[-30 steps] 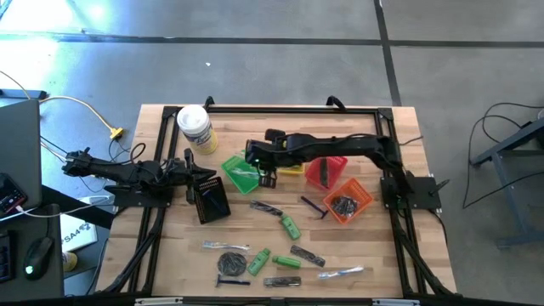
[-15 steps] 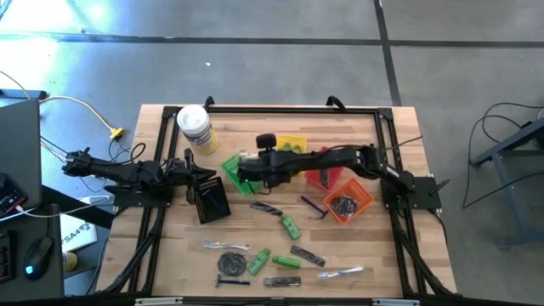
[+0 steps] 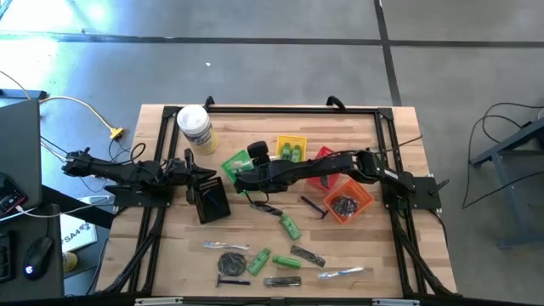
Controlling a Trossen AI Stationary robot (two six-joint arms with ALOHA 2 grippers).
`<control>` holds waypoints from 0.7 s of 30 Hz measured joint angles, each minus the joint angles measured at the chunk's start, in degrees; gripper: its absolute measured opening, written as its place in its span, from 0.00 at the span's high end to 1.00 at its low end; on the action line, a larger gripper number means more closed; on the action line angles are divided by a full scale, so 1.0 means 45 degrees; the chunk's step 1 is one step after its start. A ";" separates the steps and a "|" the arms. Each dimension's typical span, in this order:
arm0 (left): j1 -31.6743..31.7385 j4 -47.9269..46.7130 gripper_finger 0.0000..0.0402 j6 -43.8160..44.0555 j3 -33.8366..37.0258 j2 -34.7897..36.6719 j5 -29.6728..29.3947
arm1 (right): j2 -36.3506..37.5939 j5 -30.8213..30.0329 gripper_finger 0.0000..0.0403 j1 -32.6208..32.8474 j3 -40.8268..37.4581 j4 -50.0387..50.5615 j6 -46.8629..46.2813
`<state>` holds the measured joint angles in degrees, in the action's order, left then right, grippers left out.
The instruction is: Pick & Place Travel size toiletries
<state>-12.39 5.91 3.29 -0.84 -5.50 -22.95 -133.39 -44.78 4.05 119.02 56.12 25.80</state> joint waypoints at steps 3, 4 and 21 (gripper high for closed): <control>0.0002 -0.0011 1.00 0.0000 0.0000 0.0000 -0.0002 | -0.0295 0.0250 0.94 -0.0096 -0.0006 0.0023 -0.0062; 0.0002 -0.0036 1.00 0.0000 0.0000 0.0000 -0.0002 | -0.0350 0.0272 0.94 -0.0101 -0.0007 -0.0010 -0.0057; 0.0002 -0.0162 1.00 -0.0049 0.0000 0.0000 -0.0036 | -0.0672 0.1532 0.85 -0.0316 -0.0010 -0.0496 -0.0368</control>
<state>-12.38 5.18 3.07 -0.84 -5.50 -23.11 -136.42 -37.89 2.63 118.98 53.89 24.14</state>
